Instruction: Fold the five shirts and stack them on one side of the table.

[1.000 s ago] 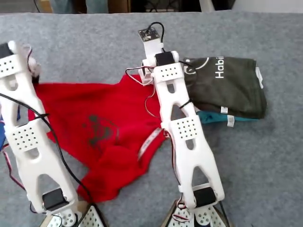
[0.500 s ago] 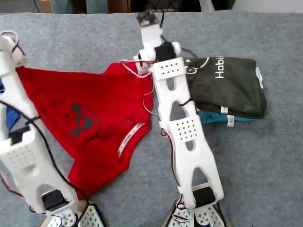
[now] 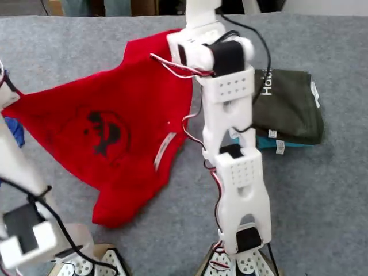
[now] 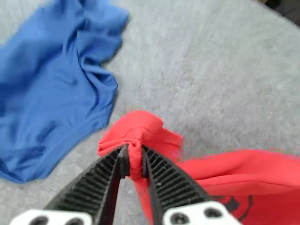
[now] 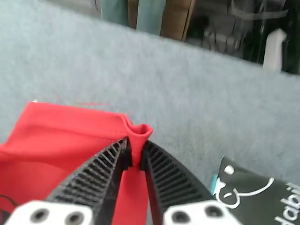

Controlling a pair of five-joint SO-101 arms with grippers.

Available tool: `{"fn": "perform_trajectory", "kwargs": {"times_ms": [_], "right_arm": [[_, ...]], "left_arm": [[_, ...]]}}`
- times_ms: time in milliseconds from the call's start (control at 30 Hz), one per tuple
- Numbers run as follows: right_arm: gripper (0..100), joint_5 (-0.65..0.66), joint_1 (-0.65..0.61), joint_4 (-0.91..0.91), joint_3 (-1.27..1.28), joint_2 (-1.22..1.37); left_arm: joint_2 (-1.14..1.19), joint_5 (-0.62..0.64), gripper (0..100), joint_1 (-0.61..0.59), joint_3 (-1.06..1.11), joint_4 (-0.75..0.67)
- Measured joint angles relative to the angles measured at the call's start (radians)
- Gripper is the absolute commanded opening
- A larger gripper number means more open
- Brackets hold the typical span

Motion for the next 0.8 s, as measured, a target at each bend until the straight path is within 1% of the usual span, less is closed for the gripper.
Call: {"fn": "perform_trajectory", "kwargs": {"times_ms": [100, 300, 400, 567, 700, 800], "right_arm": [[1.5, 0.0, 0.0, -0.034, 0.0, -0.095], [1.5, -0.002, 0.0, -0.137, -0.002, -0.293], [1.5, -0.044, -0.012, -0.196, -0.002, -0.377], [1.5, -0.117, -0.041, -0.296, -0.003, -0.485], [1.5, -0.126, -0.066, -0.342, -0.025, -0.551], [1.5, -0.126, -0.074, -0.35, -0.029, -0.583]], "left_arm": [[-0.074, -0.006, 3, 0.0, -0.046, 0.0], [-0.184, -0.015, 3, 0.0, -0.285, 0.0], [-0.212, -0.021, 3, -0.005, -0.43, 0.0], [-0.278, -0.109, 3, -0.005, -0.623, 0.0], [-0.33, -0.163, 3, -0.011, -0.646, 0.0], [-0.384, -0.196, 3, -0.057, -0.543, 0.0]]}}
